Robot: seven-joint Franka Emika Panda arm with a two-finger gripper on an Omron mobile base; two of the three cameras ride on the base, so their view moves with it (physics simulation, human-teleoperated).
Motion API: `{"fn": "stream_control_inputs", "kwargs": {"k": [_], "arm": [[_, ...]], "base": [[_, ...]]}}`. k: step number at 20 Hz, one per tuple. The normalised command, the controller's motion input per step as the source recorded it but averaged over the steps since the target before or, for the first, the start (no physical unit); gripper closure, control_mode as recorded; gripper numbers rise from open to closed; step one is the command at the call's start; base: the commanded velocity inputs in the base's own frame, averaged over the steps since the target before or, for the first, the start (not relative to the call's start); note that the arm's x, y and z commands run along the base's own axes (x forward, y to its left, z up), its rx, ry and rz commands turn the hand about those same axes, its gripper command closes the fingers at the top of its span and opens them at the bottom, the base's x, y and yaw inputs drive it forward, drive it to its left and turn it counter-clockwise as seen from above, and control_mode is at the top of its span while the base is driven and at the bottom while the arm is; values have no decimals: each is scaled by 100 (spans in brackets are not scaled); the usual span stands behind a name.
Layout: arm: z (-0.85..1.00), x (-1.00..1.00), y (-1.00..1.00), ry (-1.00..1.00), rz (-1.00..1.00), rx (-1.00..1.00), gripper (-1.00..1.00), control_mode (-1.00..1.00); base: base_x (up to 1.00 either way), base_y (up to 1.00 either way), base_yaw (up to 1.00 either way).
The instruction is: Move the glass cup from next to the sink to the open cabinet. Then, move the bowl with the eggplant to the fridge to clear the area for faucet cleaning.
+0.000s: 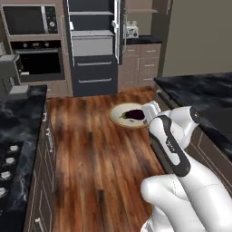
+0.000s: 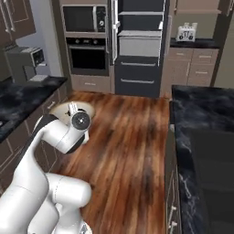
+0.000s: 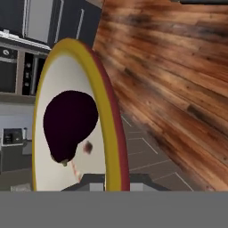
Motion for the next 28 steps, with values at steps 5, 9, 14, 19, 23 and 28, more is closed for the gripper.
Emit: {"fn": "stream_control_inputs", "kwargs": {"k": [5,9,14,19,23,28], "arm": [[0,0,0,0,0,0,100,100],[0,0,0,0,0,0,100,100],[0,0,0,0,0,0,100,100],[0,0,0,0,0,0,100,100],[0,0,0,0,0,0,100,100],[0,0,0,0,0,0,100,100]], "base": [[100,100,-25],[100,75,-17],[100,-59,-3],[100,-27,-6],[100,6,0],[100,-2,-2]]}}
